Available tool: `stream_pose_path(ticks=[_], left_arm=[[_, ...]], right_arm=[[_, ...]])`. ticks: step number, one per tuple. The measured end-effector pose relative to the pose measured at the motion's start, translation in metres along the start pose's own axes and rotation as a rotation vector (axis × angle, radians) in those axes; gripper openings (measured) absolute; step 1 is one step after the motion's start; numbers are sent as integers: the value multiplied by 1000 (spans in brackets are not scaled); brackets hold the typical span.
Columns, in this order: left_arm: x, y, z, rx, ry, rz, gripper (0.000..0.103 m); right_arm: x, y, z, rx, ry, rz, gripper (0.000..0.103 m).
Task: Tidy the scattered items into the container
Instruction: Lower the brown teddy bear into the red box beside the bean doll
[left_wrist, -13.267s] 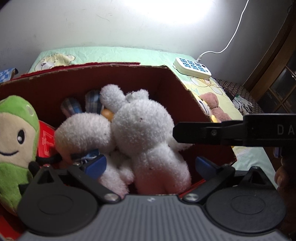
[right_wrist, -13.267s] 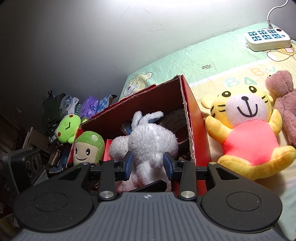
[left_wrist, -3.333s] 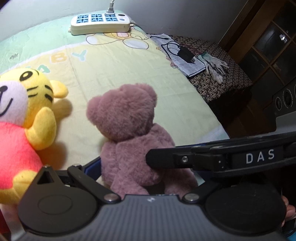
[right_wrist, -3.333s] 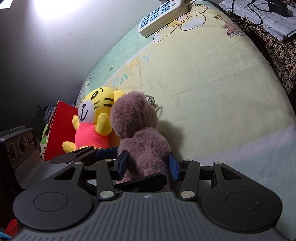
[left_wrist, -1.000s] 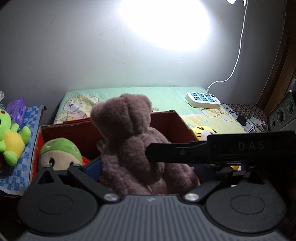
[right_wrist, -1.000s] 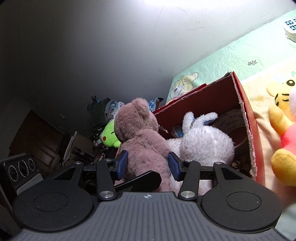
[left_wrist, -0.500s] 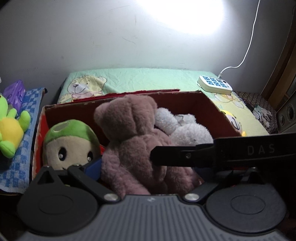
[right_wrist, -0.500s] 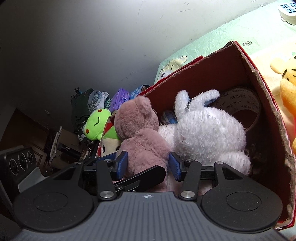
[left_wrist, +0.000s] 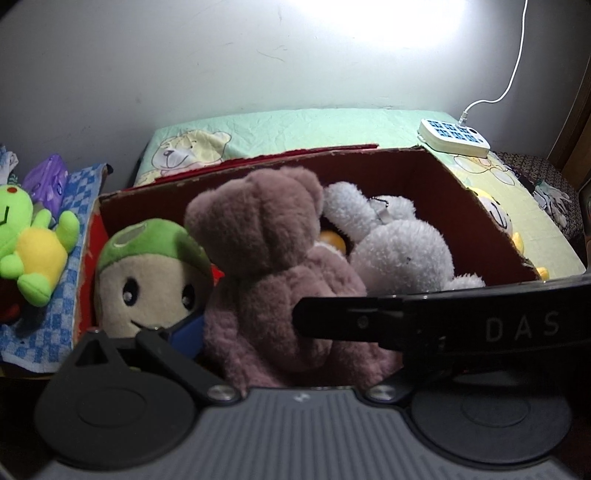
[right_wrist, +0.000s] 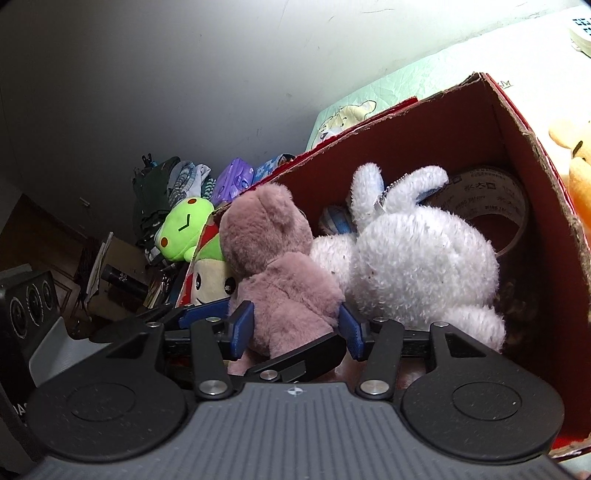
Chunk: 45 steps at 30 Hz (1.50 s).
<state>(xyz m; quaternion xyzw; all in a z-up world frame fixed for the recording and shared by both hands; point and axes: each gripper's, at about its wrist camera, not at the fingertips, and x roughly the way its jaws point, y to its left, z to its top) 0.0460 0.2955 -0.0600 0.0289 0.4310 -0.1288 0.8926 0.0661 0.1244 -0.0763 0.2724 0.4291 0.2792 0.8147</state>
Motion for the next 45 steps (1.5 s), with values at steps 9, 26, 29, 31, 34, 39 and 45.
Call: stream_pose_path(ticks=[9,26,29,31,34,39,45], left_arm=[[1,-7,0,-2,43,52,102],[-6,-15,-5,-23,72,128,102],[-7,-16,-5,-32,74,142,102],[-6,-17,-5,-37,74,147,102],[-5,-16,-5,-47,77,151,102],[-5,-17,-6,-42,81,167,103],[-3,-18,-6,-38,88,181,103]], right_arm=[[-2,-1,-2,6,15,4,54],[-17,2,-4,-8,-33,-18,41],[-12,3,-4,-12,-16,-26,40],[-9,3,-4,-12,-5,-27,40],[-3,4,-4,-12,19,-20,40],[2,6,-6,-18,31,-9,41],[2,4,-6,-30,34,-1,43]])
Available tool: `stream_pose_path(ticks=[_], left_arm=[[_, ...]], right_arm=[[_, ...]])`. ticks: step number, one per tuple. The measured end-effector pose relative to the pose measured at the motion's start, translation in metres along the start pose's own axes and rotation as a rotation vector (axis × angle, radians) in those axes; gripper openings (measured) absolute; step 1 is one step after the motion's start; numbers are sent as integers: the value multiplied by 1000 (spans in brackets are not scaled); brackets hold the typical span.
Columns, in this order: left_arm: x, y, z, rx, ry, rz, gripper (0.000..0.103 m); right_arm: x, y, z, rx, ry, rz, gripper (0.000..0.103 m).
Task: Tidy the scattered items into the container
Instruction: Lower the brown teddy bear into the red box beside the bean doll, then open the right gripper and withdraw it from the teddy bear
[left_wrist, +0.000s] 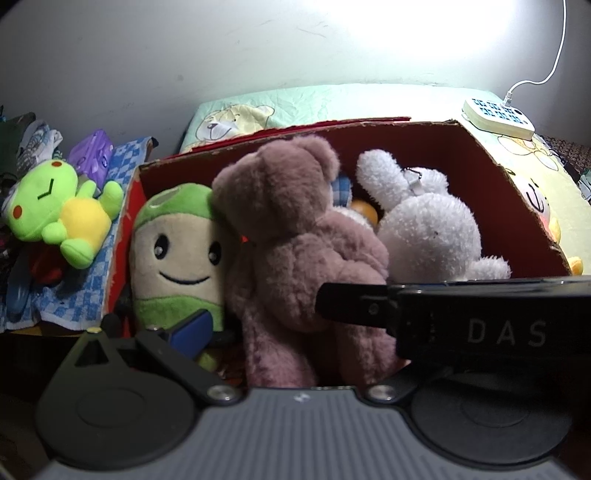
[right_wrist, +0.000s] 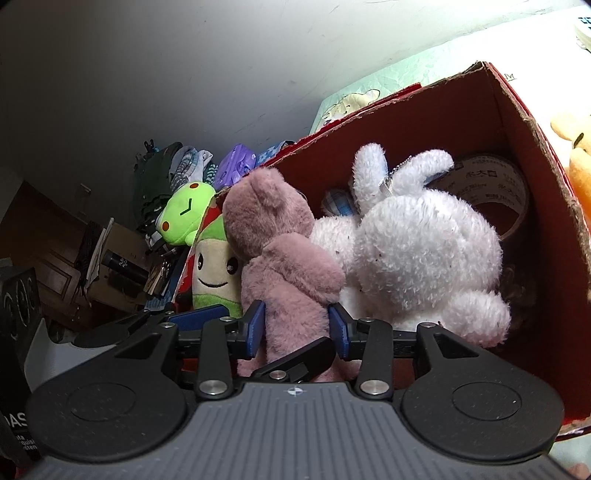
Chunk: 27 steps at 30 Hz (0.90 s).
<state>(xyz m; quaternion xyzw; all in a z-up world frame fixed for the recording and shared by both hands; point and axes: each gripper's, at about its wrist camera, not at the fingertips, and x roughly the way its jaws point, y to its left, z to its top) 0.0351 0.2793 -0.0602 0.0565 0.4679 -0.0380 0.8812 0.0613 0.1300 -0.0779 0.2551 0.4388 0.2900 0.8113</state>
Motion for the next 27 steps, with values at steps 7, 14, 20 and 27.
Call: stream_pose_path(ticks=[7,14,20,27], left_arm=[[-1,-2,0,-6,3,16,102],[-13,-5,-5,-6,-16,48,102],[-22,-7,-9,-8,-46,69,102],[-30,-9,-14,-20,-72,90,102]], right_arm=[[-5,1,-2,-18,-1,1,42],[-17,4,-7,-47,-32,-34,42],[-26,11,-12,-86,-68,-77,42],[-38,17,-19,-113,-118,-113,42]])
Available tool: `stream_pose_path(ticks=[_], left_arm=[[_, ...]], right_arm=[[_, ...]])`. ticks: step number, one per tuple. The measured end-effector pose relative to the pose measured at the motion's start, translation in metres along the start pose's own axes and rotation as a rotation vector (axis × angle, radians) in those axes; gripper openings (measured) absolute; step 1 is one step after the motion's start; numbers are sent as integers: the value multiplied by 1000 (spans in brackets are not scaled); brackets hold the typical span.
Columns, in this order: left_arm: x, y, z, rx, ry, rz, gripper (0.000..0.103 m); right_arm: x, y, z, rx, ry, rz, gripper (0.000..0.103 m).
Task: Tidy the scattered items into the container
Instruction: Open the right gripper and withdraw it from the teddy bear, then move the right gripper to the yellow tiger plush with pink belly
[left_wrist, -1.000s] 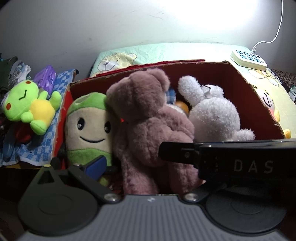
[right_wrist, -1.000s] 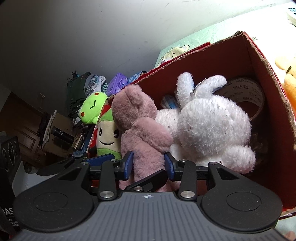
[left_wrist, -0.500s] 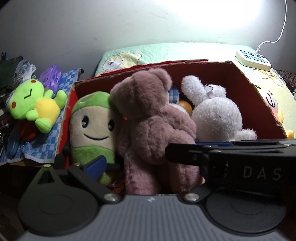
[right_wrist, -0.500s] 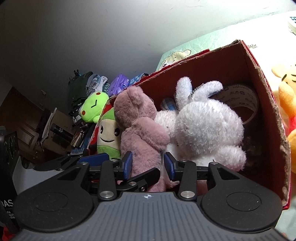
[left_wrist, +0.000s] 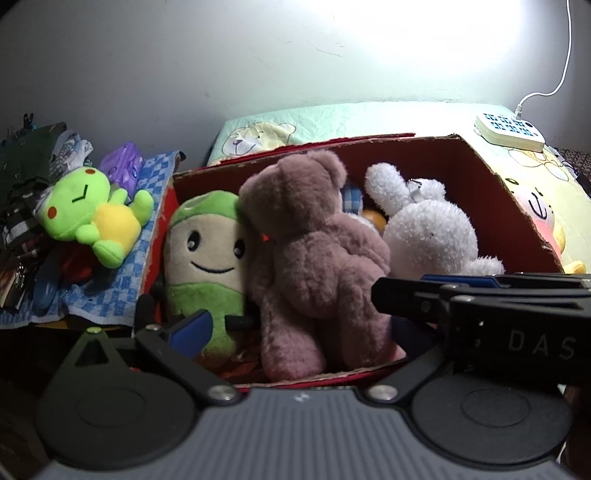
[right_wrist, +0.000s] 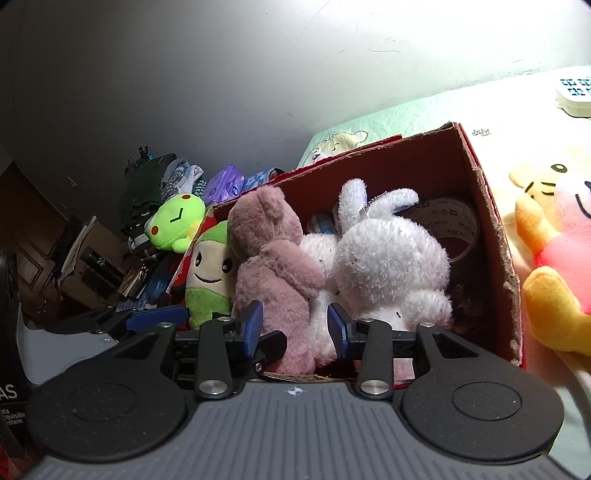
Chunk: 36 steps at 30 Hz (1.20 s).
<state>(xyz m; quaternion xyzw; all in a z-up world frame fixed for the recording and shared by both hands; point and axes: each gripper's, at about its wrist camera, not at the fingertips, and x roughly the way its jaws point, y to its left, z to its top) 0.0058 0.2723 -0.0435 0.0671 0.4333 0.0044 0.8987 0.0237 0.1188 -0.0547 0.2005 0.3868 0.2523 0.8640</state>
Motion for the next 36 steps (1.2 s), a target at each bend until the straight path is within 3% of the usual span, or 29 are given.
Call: stream_pose_path(ticks=[15,24,36], left_arm=[[-27,-12,-7,8,-57,74,102],[-44,-24,-16,19,-60,69,102],[-35,-36,-32,21,19,30,102]], right_arm=[[-28,9,-9,-5,-49,-18,43],[-42,11,-21,-4,-76,-34,43],[-49,9,-38,17,-75,-47,44]])
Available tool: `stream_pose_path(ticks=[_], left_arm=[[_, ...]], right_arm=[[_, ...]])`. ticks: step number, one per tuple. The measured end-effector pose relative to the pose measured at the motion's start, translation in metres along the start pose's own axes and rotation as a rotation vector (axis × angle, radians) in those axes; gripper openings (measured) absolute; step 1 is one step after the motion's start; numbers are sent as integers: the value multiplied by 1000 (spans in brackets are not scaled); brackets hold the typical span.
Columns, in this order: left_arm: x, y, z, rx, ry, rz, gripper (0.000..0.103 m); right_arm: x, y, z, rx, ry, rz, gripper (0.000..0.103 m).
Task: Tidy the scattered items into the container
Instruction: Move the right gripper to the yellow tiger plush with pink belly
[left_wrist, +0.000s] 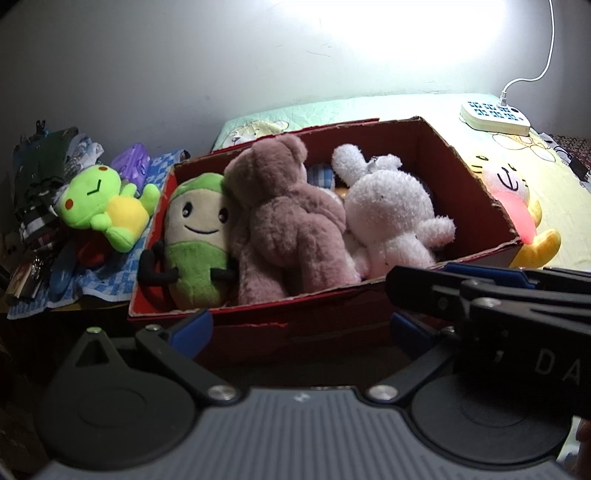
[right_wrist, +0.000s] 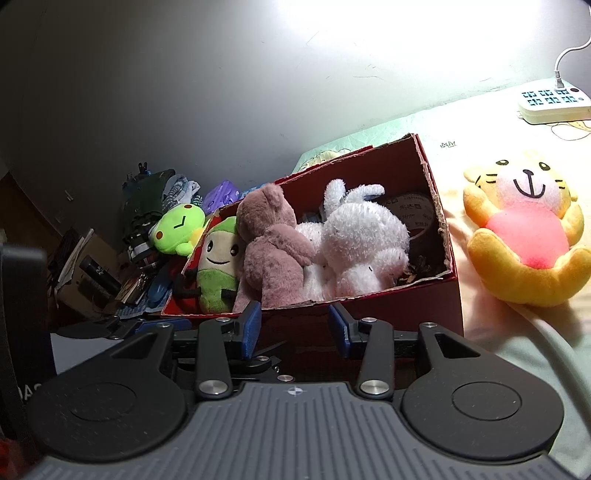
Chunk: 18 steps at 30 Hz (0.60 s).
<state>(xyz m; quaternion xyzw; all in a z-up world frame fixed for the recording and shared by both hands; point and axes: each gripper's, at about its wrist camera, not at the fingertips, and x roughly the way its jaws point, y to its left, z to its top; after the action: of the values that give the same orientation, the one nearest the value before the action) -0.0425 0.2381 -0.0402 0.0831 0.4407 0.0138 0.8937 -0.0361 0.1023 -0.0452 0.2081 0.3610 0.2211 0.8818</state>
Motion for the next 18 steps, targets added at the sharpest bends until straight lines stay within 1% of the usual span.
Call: stream_pose_path(ticks=[5,11,15,16,18], left_arm=[[7,-5,-6,-10,42,-7,102],[17,-14,-9,-41,85,13,102],[23,-24,-7,-70,122,21,102],[24,-27,-7,-72,128,15,102],[27,-36,-7,-77,142,28,102]], right_arm=[[3,-8,-2,12,28,8,44],[7,-21,2,2,82,25,45],[4,-36,5,3,110,31,47],[4,-40,5,3,124,31,47],[3,-47,7,5,151,25,47]])
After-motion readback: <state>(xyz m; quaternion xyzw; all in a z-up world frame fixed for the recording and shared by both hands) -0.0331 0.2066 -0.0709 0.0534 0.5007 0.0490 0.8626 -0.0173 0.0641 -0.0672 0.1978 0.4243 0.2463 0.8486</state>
